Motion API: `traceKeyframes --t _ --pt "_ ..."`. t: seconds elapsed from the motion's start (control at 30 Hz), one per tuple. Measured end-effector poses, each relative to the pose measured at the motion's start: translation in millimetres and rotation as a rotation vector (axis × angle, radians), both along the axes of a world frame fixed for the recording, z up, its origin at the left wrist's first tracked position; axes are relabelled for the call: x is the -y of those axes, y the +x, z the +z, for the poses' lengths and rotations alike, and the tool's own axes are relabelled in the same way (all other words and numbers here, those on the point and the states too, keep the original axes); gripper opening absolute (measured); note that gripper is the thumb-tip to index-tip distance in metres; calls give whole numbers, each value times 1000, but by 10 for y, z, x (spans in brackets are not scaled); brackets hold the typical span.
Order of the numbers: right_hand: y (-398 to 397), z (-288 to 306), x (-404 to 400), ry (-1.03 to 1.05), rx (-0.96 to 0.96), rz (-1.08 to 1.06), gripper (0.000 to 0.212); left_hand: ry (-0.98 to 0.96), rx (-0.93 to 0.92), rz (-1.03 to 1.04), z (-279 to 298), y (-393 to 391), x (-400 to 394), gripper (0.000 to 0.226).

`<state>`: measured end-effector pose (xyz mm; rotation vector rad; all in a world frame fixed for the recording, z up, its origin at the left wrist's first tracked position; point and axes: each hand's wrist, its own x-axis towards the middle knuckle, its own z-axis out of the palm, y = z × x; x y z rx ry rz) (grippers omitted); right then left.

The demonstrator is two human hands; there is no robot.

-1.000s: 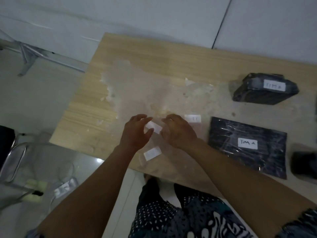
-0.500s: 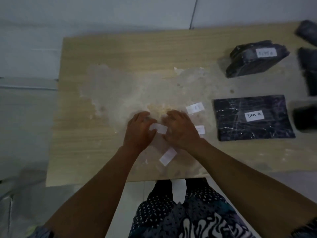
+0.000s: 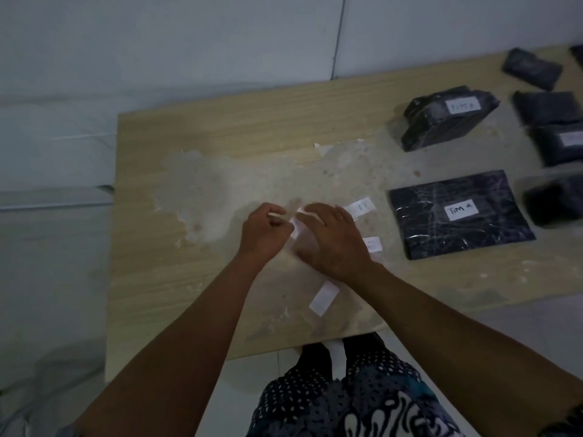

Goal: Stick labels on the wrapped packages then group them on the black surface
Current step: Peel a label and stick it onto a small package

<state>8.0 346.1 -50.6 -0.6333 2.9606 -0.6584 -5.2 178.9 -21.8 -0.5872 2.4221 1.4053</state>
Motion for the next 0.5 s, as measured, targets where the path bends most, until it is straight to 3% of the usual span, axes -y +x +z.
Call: traceKeyframes --t 0.13,0.27,0.37,0.43,0.5 --pt "-72 141 103 -88 -194 -76 43 242 48 95 382 -225 -42 23" --pt "-180 365 150 -232 -308 -224 16 339 20 79 563 -290 -65 15" --pt "-250 611 137 -457 -38 -493 13 351 -5 110 601 -318 -112 28" --pt "-310 710 45 -647 183 -658 4 360 -19 99 628 -325 -179 21" --pt "-355 761 -85 -804 275 -741 19 360 -18 68 638 -336 -266 13"
